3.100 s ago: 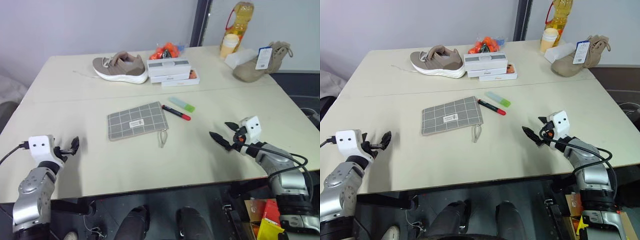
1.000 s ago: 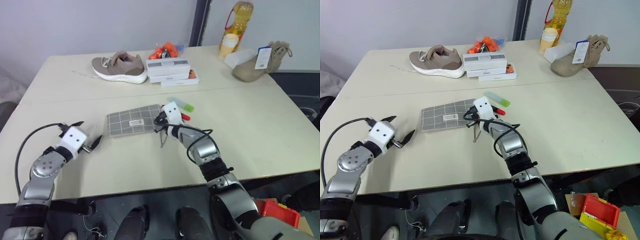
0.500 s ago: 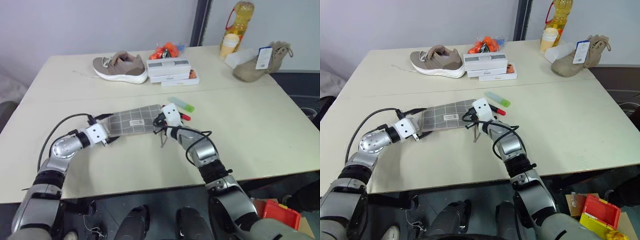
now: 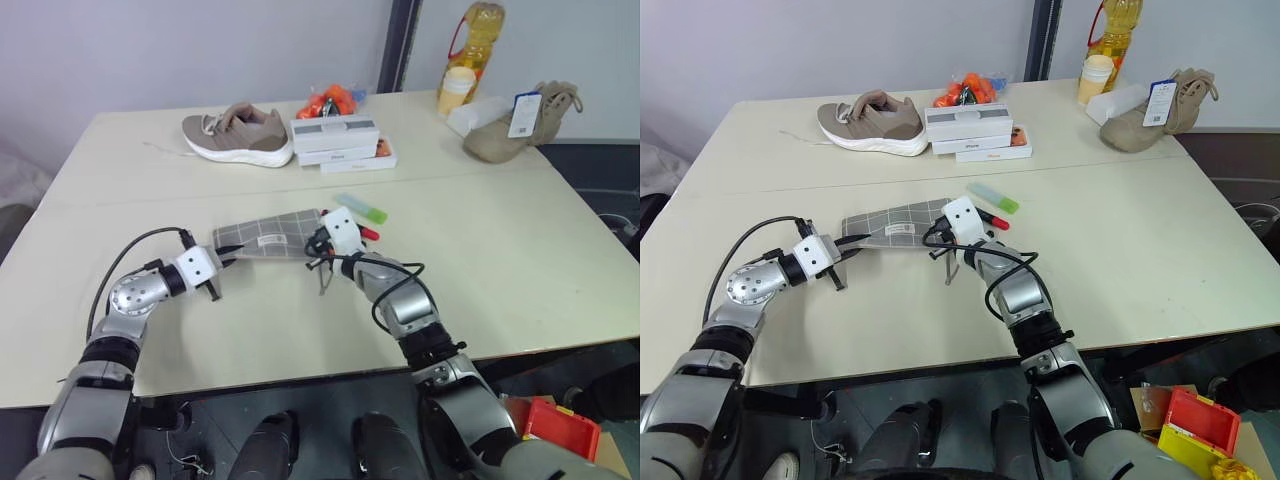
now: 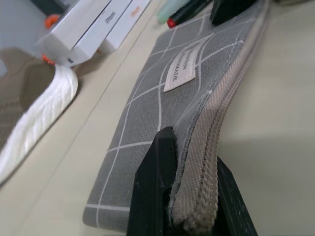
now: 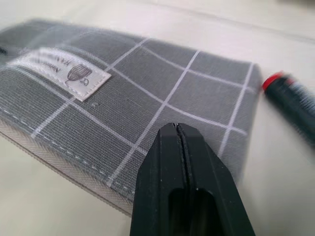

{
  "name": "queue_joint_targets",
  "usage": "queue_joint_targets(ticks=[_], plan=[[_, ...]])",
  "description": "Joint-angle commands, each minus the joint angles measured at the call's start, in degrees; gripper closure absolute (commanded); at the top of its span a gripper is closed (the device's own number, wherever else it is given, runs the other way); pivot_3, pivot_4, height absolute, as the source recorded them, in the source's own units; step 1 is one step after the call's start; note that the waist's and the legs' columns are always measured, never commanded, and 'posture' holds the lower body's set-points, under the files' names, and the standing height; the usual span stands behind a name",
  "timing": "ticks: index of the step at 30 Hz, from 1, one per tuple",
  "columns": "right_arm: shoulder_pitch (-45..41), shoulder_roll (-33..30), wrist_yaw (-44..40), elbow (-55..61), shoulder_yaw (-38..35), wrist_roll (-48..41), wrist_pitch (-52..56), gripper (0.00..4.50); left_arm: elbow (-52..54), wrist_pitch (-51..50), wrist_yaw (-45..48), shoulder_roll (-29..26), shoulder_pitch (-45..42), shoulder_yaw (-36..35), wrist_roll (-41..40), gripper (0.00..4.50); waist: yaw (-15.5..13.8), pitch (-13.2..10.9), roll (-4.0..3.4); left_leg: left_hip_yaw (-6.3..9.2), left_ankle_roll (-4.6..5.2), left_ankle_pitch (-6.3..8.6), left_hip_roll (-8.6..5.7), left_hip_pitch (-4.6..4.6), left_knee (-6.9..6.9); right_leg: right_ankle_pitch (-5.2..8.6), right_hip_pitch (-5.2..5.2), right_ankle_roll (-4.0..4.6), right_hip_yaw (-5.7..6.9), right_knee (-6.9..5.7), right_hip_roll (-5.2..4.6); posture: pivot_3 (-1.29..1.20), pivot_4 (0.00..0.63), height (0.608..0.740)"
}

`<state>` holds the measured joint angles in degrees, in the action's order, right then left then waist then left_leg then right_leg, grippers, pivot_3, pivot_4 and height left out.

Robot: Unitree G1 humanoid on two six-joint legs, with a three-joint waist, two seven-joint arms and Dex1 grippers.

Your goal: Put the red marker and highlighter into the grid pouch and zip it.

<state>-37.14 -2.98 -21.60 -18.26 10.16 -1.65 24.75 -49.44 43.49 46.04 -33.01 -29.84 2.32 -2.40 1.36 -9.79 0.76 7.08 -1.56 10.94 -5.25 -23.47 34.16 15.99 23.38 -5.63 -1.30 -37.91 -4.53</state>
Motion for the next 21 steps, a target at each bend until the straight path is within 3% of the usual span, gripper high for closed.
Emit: queue_joint_targets(ticks=[1, 4, 9, 19, 21], plan=[[0.6, -4.3, -6.9, 10.7, -1.4, -3.6, -1.1, 3.95, 13.3, -9.6, -2.0, 0.3, 6.3, -4.1, -6.4, 4.5, 0.1, 0.0, 0.0, 0.0, 0.0, 0.0, 0.0, -0.02, 0.0, 0.0, 0.01, 0.0, -0.01, 0.0, 0.0, 0.0, 0.15, 0.74], [2.3, -7.6, -10.6, 17.3, -2.7, -7.2, 3.3, 2.64, 25.9, -17.8, -6.5, 1.2, 13.6, -6.6, -8.5, 4.5, 0.3, 0.0, 0.0, 0.01, 0.0, 0.0, 0.02, -0.03, -0.01, 0.01, 0.02, 0.0, -0.01, 0.01, -0.01, 0.0, 0.15, 0.74], [4.1, -10.2, -11.6, 23.0, -4.5, -10.4, 8.6, 0.06, 42.5, -27.4, -12.9, 3.5, 22.9, -7.8, -7.9, 4.5, 0.8, 0.0, -0.01, 0.07, 0.0, 0.01, 0.04, -0.02, -0.02, 0.02, -0.01, 0.02, -0.06, 0.0, -0.01, 0.0, 0.15, 0.74], [4.1, -8.7, -8.2, 20.5, -4.1, -10.9, 14.2, 0.06, 52.8, -35.9, -17.1, 6.5, 25.8, -6.7, -6.8, 4.5, 0.6, 0.0, -0.01, 0.07, 0.0, 0.0, 0.03, -0.02, -0.01, 0.03, -0.03, 0.04, -0.02, 0.03, -0.01, 0.0, 0.15, 0.74], [3.4, -7.7, -7.0, 19.3, -4.7, -11.0, 13.7, 0.57, 53.3, -36.5, -16.9, 6.5, 25.7, -6.7, -6.9, 4.5, 0.6, 0.0, -0.01, 0.07, 0.0, 0.0, 0.03, -0.02, -0.01, 0.03, -0.02, 0.04, -0.01, 0.03, -0.01, 0.0, 0.15, 0.74]])
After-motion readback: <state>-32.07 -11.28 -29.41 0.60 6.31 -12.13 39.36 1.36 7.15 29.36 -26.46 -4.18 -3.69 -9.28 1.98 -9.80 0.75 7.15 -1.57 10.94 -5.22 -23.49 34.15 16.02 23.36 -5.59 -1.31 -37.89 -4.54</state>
